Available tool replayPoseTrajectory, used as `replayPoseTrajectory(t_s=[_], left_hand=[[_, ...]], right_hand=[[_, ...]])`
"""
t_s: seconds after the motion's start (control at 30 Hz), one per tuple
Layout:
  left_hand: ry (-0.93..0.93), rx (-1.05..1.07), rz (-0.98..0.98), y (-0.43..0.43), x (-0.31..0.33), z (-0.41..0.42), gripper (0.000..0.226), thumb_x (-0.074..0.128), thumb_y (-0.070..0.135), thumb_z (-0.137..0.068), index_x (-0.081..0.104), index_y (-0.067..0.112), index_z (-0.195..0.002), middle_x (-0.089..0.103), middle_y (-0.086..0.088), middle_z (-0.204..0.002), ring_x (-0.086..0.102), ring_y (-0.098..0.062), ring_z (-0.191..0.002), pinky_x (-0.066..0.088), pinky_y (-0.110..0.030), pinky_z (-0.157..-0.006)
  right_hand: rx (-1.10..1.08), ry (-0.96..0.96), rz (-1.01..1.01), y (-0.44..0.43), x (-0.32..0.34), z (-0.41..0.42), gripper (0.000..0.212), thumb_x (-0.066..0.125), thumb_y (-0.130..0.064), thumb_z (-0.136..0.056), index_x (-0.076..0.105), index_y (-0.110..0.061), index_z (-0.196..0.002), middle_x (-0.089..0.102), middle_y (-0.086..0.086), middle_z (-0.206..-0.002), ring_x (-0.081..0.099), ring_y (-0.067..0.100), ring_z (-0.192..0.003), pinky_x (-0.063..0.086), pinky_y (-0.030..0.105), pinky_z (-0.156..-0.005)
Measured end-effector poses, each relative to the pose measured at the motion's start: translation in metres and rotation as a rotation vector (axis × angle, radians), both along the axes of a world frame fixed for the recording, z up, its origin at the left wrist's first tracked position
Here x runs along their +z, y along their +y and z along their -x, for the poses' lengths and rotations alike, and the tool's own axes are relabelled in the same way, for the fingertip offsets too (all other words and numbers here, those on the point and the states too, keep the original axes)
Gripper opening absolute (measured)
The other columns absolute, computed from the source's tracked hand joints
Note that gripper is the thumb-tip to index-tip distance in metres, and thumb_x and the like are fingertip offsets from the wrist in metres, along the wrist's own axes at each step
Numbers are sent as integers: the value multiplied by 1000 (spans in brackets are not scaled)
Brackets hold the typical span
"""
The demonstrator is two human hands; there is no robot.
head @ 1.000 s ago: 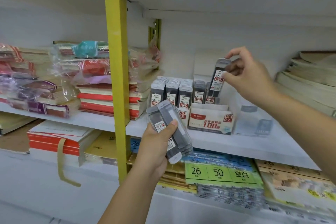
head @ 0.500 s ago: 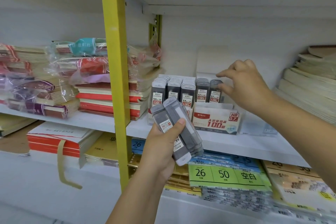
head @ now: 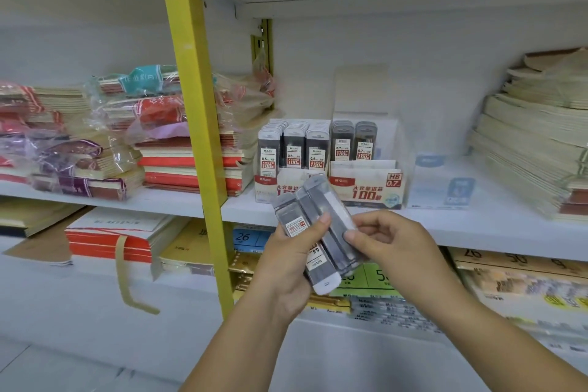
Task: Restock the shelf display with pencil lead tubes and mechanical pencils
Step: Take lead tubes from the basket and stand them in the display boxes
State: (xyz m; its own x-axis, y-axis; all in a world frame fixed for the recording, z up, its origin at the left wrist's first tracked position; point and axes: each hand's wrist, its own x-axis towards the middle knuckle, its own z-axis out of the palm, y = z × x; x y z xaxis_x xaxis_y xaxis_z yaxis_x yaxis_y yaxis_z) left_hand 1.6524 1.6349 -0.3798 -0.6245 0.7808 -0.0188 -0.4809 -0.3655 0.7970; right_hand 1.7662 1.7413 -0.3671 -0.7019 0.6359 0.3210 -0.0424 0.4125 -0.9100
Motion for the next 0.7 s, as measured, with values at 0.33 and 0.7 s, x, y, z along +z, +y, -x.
replayPoseTrajectory(t_s=[0.33,0.7], left_hand=[[105,78,97,0,-11,-5,39,75,7,-83,67,17,-120,77,-13,-109,73,-32,-99,62,-48,-82],[154,114,103,0,-12,-7,34,74,9,-87,67,20,-118,79,-6,-104,76,-25,-94,63,-40,-72]], right_hand=[[96,20,-115,-1,-11,-13,41,59,-19,-95,57,-54,-116,64,-23,-97,65,-2,-91,52,13,-73],[3,45,-275,-4,-11,-13,28,50,-24,-99,61,-50,-99,67,-23,-99,59,-9,-94,43,4,-73]])
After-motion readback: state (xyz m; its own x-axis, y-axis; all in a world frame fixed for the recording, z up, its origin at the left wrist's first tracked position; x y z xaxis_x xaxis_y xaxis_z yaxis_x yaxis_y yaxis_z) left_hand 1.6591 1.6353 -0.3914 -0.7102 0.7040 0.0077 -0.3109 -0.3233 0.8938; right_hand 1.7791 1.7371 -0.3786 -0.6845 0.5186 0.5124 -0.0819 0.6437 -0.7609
